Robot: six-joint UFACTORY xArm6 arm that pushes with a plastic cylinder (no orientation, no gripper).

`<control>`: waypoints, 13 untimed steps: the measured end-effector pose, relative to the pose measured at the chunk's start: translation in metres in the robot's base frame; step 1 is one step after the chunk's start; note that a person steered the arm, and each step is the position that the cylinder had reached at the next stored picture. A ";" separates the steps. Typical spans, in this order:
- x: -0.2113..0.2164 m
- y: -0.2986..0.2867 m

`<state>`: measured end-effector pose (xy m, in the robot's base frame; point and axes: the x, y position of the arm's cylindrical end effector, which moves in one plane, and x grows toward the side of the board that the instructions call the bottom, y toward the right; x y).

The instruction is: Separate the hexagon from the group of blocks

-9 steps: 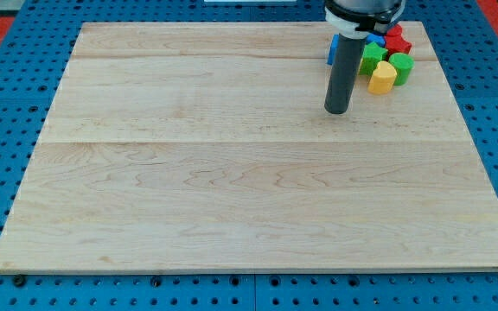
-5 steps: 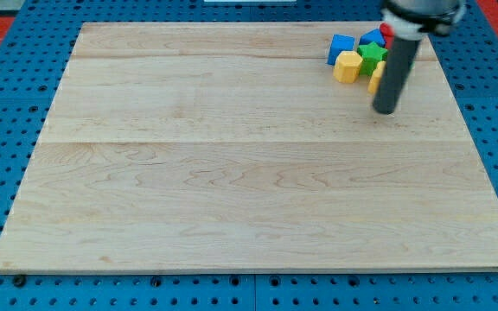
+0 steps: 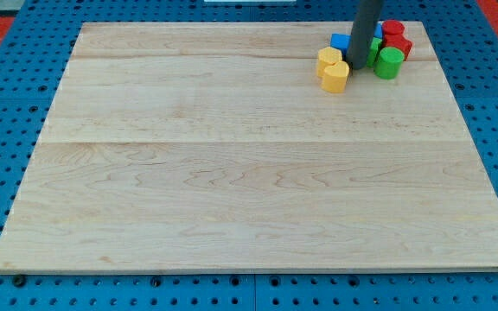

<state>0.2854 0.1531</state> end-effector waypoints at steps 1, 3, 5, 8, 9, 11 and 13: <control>-0.001 -0.036; 0.010 -0.047; 0.016 -0.058; 0.015 -0.119; 0.015 -0.119; 0.016 -0.120; 0.016 -0.120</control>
<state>0.3018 0.0330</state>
